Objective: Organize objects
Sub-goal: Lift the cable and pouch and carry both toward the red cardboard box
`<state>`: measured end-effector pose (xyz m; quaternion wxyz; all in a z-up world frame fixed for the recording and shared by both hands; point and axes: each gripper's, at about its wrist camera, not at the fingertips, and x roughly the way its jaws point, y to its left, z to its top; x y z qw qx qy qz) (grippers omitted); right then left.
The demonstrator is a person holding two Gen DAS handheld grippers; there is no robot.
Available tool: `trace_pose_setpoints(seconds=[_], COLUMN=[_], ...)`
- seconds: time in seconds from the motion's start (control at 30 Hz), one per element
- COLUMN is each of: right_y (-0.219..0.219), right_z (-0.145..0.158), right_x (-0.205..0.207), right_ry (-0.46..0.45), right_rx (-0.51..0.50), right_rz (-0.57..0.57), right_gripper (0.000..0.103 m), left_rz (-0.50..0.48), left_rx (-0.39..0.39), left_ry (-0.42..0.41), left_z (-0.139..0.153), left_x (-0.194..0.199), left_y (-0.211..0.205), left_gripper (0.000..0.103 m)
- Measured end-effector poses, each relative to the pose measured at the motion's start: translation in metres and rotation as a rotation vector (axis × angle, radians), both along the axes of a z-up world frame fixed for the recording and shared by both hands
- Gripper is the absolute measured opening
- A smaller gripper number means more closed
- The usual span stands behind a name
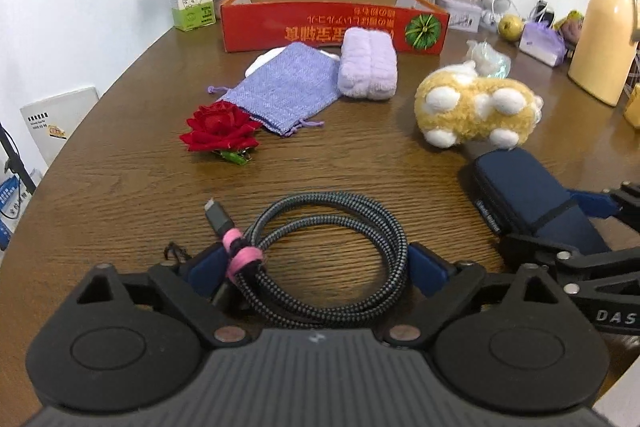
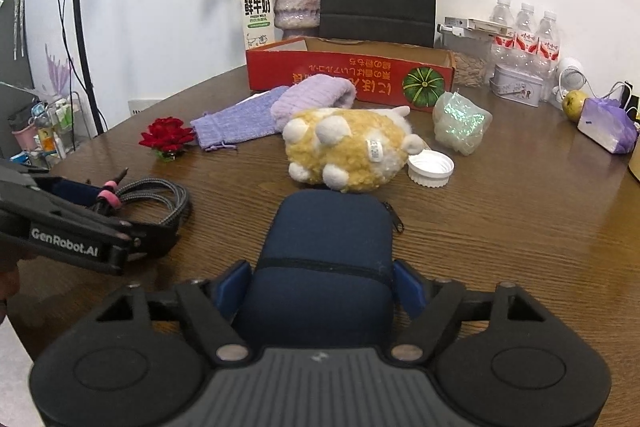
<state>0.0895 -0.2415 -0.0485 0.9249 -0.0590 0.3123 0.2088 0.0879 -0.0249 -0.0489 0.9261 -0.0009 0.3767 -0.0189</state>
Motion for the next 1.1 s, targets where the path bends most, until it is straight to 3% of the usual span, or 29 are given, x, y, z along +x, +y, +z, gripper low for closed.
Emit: trace_pose_setpoints(seconds=[0.63,1.0,1.1], right_y=[-0.001,0.013,0.014], right_z=[0.01,0.003,0.006], right_x=[-0.025,-0.028,-0.025], right_ry=[-0.038,-0.006,-0.004], right_rx=[0.031,-0.058,-0.08], right_rz=[0.047,0.029,0.037], right_gripper=[0.068,0.077,0.072], left_rz=[0.03,0.035,0.032], left_rx=[-0.006,-0.009,-0.014], left_ry=[-0.051,-0.044,-0.047], left_z=[0.011,0.007,0.008], left_x=[-0.032,-0.046,-0.047], left_y=[0.002,0.001,0.002], left_gripper=[0.094,0.094,0.094])
